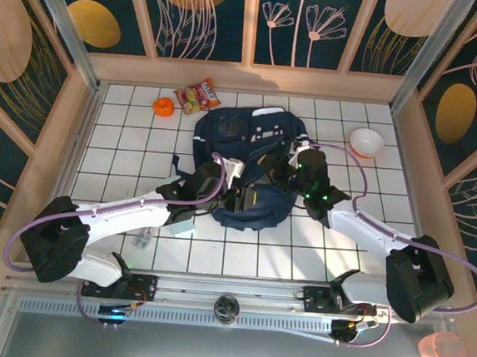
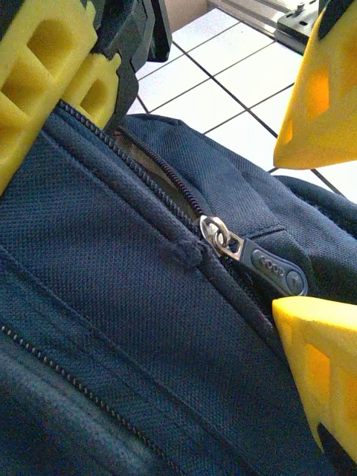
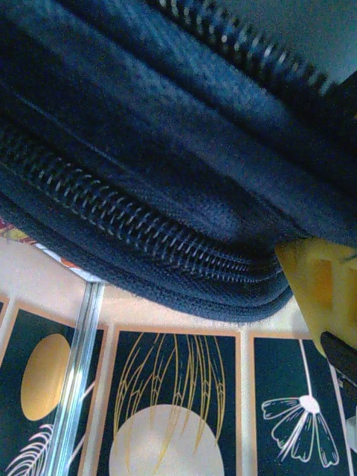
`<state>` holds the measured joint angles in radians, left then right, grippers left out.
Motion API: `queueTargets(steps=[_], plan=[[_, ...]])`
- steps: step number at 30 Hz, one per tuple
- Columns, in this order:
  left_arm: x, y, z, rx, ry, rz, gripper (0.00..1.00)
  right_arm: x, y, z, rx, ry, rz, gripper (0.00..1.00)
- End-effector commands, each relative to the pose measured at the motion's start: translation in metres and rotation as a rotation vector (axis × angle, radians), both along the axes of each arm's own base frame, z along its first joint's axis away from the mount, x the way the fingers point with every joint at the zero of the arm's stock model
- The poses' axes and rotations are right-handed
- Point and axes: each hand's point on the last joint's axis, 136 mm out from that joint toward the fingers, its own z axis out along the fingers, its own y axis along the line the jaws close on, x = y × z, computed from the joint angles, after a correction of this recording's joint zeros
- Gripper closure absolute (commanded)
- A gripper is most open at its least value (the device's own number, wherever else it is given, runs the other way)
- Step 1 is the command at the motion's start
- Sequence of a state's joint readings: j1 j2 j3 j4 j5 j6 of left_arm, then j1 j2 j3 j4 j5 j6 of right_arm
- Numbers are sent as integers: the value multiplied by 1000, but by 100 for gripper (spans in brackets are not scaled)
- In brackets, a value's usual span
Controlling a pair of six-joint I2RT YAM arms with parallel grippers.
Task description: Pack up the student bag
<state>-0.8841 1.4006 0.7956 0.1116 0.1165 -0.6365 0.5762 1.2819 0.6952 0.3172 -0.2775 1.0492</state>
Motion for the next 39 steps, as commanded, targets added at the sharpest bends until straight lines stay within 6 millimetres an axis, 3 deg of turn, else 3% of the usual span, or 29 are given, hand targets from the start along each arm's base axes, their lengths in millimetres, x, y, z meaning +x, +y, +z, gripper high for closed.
queueTargets(steps=[1, 8, 20, 27, 38, 39], plan=[[4, 7, 7, 2, -34, 41, 51, 2, 11, 51, 71, -141, 30, 100], [7, 1, 2, 13, -41, 21, 49, 1, 14, 54, 80, -149, 41, 100], [10, -10, 15, -23, -77, -10, 84, 1, 17, 54, 79, -150, 51, 100], [12, 13, 6, 9, -89, 83, 100, -2, 16, 57, 71, -154, 65, 100], [18, 53, -11, 70, -104, 175, 100, -11, 10, 81, 74, -185, 140, 100], [19, 57, -13, 76, -103, 183, 100, -5, 1, 84, 67, -191, 119, 100]])
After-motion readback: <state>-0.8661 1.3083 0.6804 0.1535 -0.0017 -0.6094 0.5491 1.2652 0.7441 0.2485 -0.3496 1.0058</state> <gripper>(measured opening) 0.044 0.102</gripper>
